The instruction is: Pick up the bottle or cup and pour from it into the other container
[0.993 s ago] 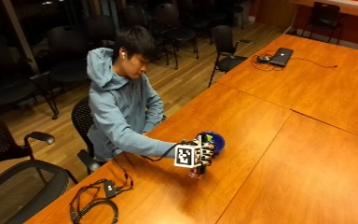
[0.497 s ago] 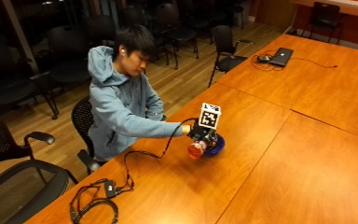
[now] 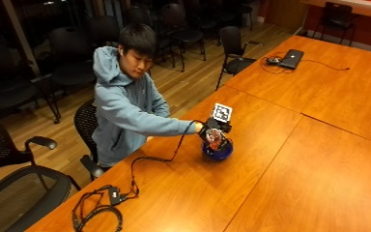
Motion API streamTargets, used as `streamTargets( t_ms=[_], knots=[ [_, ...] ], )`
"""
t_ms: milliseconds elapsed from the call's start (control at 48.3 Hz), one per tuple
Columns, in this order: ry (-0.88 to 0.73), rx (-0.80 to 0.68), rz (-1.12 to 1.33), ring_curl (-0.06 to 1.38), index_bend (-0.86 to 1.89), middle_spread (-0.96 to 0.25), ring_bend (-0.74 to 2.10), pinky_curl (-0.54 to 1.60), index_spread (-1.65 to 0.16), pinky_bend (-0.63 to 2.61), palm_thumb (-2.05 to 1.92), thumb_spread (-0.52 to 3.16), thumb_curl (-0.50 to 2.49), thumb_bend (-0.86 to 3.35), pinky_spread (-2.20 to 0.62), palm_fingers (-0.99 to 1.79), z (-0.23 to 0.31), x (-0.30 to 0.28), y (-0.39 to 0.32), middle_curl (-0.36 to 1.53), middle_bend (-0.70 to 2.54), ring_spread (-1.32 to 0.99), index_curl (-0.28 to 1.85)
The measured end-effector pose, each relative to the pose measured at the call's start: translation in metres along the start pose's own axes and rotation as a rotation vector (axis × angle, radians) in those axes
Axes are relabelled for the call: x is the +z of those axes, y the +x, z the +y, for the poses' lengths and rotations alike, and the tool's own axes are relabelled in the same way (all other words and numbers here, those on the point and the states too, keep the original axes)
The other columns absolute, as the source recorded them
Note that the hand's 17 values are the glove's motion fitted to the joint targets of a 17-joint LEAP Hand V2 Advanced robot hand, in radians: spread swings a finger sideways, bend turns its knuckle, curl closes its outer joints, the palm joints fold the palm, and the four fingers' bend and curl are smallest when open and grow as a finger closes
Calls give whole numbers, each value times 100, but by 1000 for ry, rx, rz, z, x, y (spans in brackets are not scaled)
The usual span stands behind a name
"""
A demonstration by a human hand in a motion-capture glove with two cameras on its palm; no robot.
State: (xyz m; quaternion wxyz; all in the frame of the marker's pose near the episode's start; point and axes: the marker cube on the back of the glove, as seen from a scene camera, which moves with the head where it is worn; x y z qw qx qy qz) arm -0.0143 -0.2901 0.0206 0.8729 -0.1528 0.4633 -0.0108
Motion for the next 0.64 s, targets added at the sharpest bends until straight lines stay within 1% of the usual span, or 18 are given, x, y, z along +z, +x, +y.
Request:
streamTargets(
  t_ms=[41,124,207,352,497,641],
  knots=[
    [-9,23,-5,47,15,-6,53,40,-12,52,97,20,70,-4,-23,122,0,-2,0,51,32,-20,43],
    [-15,100,-152,47,16,-6,52,40,-12,52,97,20,70,-4,-23,121,-5,-15,-9,51,31,-20,43],
    [-19,44,-28,47,16,-6,52,40,-12,52,97,20,70,-4,-23,121,-2,-11,-10,51,31,-20,43],
    [-23,26,32,47,16,-7,52,40,-12,51,97,20,71,-4,-23,121,4,-4,9,51,31,-20,43],
    [3,1,3,47,16,-7,52,40,-13,51,97,20,71,-4,-23,121,3,-9,3,51,31,-20,43],
    [3,-2,-15,47,16,-7,52,40,-13,51,97,21,71,-4,-23,121,7,-5,13,51,31,-20,43]
  ],
)
